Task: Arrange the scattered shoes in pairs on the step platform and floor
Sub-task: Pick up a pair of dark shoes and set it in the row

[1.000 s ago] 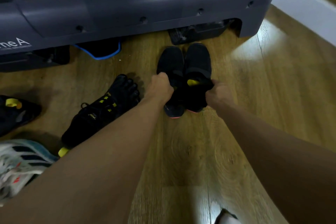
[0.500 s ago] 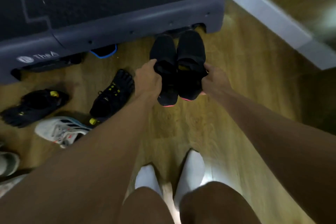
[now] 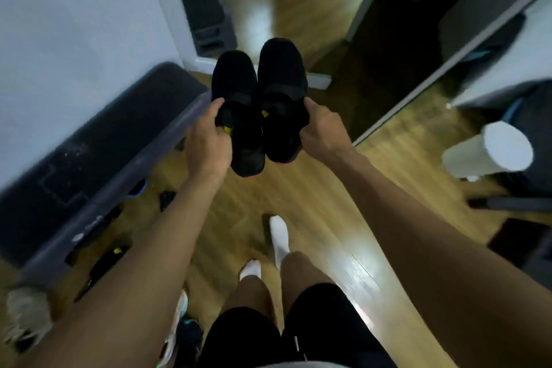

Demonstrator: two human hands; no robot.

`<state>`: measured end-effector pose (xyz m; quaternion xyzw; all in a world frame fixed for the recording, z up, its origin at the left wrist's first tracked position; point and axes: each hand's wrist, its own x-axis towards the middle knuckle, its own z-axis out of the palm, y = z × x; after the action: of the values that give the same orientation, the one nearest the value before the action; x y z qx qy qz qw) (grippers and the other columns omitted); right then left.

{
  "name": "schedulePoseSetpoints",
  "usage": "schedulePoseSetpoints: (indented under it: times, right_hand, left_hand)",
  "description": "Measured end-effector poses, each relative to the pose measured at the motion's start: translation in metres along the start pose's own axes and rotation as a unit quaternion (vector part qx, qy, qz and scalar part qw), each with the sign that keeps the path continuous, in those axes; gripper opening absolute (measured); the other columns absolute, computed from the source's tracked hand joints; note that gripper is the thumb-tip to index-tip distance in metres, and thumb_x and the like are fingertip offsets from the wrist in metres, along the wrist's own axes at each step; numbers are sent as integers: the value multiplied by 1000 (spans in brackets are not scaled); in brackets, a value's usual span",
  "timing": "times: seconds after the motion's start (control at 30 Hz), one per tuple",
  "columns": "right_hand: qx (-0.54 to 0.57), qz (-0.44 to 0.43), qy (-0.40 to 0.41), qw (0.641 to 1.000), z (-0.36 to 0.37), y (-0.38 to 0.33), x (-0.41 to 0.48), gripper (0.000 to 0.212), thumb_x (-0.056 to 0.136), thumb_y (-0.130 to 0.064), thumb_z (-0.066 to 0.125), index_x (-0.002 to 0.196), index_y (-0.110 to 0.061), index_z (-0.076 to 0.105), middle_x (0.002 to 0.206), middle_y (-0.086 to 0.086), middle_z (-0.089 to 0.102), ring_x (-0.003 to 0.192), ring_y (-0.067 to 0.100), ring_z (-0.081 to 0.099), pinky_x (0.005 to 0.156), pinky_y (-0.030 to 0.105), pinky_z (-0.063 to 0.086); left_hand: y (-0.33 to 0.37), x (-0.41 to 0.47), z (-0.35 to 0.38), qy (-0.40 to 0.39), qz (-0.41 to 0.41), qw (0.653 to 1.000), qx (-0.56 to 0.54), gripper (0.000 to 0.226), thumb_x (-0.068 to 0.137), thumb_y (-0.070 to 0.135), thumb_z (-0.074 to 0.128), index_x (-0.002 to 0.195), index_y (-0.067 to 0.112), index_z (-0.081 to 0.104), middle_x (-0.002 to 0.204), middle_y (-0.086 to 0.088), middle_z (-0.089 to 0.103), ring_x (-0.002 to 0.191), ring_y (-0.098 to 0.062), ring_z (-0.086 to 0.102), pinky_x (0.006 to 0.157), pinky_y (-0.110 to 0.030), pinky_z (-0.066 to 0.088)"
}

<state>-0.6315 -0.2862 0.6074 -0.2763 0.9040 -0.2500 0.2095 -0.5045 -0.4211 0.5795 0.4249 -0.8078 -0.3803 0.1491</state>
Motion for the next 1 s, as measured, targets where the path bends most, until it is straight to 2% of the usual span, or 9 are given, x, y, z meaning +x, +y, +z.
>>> schedulePoseSetpoints:
  times: [0.1, 0.2, 0.27, 0.33, 0.4, 0.47, 0.73, 0.83, 1.0]
  right_hand:
    - [22, 51, 77, 995, -51, 15, -62, 38, 83, 1, 44, 118, -13, 50, 105, 11, 65, 94, 32, 62, 71, 39, 51]
    - [23, 111, 144, 983, -94, 45, -125, 49, 82, 0, 41, 129, -14, 47, 105, 11, 66, 94, 33, 62, 63, 29, 40]
    - [42, 150, 180, 971, -117, 68, -170, 50, 85, -3, 40, 133, -17, 47, 106, 10, 67, 95, 31, 63, 66, 30, 43]
    - [93, 177, 206, 958, -133, 92, -216, 50, 82, -1, 41, 128, -18, 51, 107, 9, 68, 100, 30, 63, 79, 37, 52]
    - [122, 208, 230, 943, -145, 118, -262, 48, 77, 3, 42, 119, -18, 54, 102, 9, 68, 98, 32, 63, 80, 43, 51]
    - [132, 239, 249, 929, -151, 147, -307, 48, 76, 3, 41, 117, -17, 53, 101, 11, 68, 96, 33, 62, 79, 47, 53]
    - [106, 359, 294, 879, -160, 277, -516, 43, 76, 1, 41, 116, -13, 50, 101, 16, 66, 95, 38, 58, 78, 43, 50]
    - [111, 404, 301, 857, -159, 320, -587, 40, 76, 2, 41, 113, -10, 50, 102, 17, 65, 95, 39, 57, 74, 38, 47]
    - [152, 461, 310, 817, -158, 386, -674, 32, 75, 3, 38, 103, -9, 48, 92, 16, 63, 86, 38, 55, 72, 43, 49]
  left_hand:
    - [60, -32, -3, -21, 67, 998, 6, 58, 89, -1, 35, 138, 28, 48, 133, -7, 56, 120, -27, 50, 92, -29, 40]
    - [114, -70, 9, -70, 128, 989, -5, 59, 88, -3, 35, 137, 28, 49, 130, -7, 58, 117, -26, 53, 88, -26, 41]
    - [142, -100, 23, -102, 160, 982, -13, 60, 87, -4, 36, 136, 28, 50, 127, -5, 59, 111, -20, 55, 76, -10, 34]
    - [168, -136, 41, -133, 193, 972, -22, 62, 86, -5, 36, 136, 29, 50, 127, -5, 60, 106, -17, 55, 74, -5, 34]
    - [191, -178, 61, -164, 223, 961, -22, 65, 85, -5, 35, 136, 32, 49, 127, -7, 60, 109, -25, 57, 86, -24, 48]
    - [208, -226, 82, -198, 251, 947, -16, 65, 86, -5, 34, 136, 34, 47, 128, -9, 59, 112, -29, 57, 90, -36, 51]
    - [243, -443, 177, -300, 339, 891, 35, 66, 86, -6, 34, 136, 35, 48, 116, -15, 64, 97, -31, 57, 73, -29, 42]
    - [253, -518, 211, -348, 344, 870, 56, 67, 86, -5, 32, 136, 37, 47, 116, -14, 64, 98, -33, 58, 77, -35, 47]
    - [270, -617, 265, -408, 367, 832, 83, 64, 86, -2, 34, 134, 36, 49, 118, -15, 64, 101, -36, 58, 83, -41, 50]
